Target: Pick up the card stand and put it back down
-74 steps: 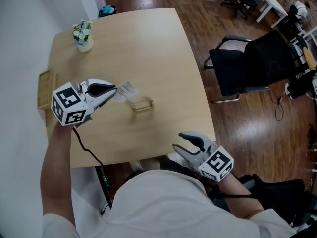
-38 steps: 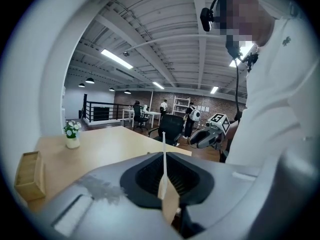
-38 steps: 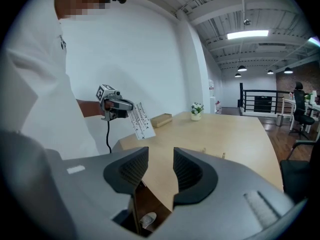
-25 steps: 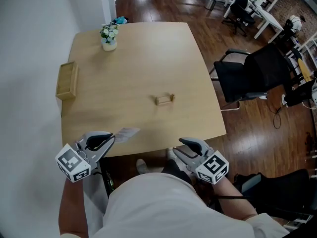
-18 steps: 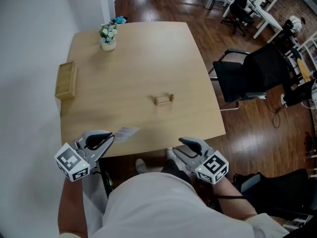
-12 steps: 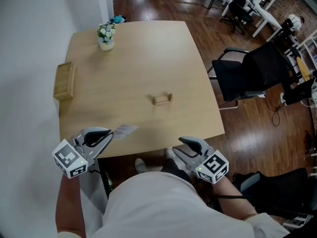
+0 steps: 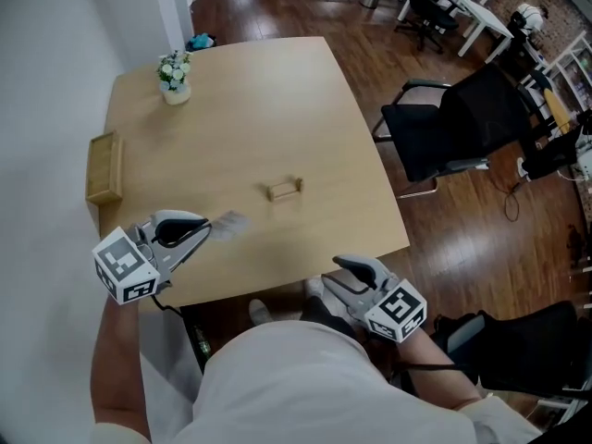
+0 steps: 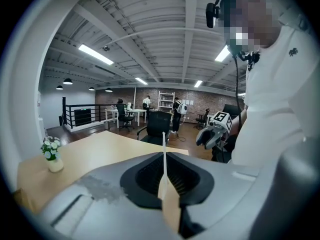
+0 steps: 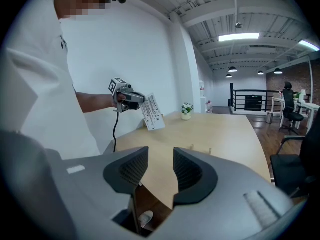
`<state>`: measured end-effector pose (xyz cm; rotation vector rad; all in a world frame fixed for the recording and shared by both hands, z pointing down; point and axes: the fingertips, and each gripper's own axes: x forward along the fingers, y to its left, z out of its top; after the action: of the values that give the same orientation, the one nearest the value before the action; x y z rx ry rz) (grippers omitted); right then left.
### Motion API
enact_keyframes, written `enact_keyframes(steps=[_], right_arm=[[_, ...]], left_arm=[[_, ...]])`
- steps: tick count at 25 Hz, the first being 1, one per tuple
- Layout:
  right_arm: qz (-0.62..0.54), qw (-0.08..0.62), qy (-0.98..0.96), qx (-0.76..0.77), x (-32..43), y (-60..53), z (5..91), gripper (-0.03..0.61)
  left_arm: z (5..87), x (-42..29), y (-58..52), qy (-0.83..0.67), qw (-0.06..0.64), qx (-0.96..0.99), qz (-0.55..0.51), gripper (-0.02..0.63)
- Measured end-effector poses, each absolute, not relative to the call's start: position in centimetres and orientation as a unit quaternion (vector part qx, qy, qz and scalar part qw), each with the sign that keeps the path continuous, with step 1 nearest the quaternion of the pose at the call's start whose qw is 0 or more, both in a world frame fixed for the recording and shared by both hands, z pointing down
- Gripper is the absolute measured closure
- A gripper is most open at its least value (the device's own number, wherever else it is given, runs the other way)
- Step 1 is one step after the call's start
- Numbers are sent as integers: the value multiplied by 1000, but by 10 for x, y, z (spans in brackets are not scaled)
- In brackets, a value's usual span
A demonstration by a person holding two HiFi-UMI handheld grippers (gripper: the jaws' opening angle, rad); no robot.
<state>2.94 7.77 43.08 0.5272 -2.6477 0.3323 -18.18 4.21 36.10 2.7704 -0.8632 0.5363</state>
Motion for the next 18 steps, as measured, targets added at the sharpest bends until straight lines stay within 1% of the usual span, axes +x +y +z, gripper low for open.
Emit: enact_keyframes(steps=[8,18], right_arm=[[130,207,-947,209,58,60,432,416],[147,214,-940,222,82,38,439,416]], left_arm=[[362,-150,-2,-254,94,941,202,596],[377,-127,-58,-223,93,940,239,597]])
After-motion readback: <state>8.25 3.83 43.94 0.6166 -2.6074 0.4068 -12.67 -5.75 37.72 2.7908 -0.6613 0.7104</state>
